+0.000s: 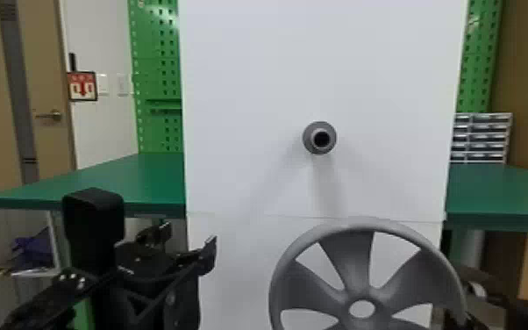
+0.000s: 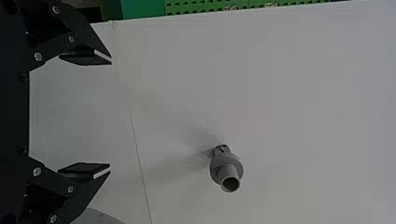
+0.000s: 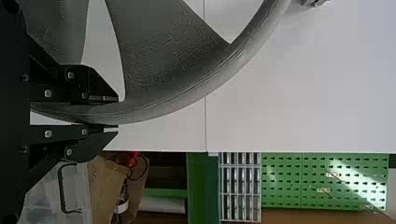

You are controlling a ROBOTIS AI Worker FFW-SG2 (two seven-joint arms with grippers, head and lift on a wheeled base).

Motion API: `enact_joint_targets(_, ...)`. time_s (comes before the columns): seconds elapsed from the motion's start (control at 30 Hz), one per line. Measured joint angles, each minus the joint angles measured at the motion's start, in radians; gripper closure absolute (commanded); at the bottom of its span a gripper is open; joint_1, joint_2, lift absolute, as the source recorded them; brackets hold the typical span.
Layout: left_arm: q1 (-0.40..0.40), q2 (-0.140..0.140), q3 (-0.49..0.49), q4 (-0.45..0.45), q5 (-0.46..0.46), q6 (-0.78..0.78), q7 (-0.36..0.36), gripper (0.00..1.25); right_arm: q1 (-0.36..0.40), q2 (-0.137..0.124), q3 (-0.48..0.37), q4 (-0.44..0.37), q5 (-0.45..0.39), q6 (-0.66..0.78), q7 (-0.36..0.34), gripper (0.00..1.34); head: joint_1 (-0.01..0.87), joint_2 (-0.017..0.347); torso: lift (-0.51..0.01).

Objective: Hold the wheel and insert it

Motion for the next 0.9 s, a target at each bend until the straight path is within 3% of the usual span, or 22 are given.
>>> enact_joint_targets(0.9,-0.002,0.000,-0.005,0.004,-0.010,-0.004,0.000,0.43,-0.047,-0.007,-0.010,-0.086,-0.032,0.079,0.000,1.17,0.181,0.098,-0.494)
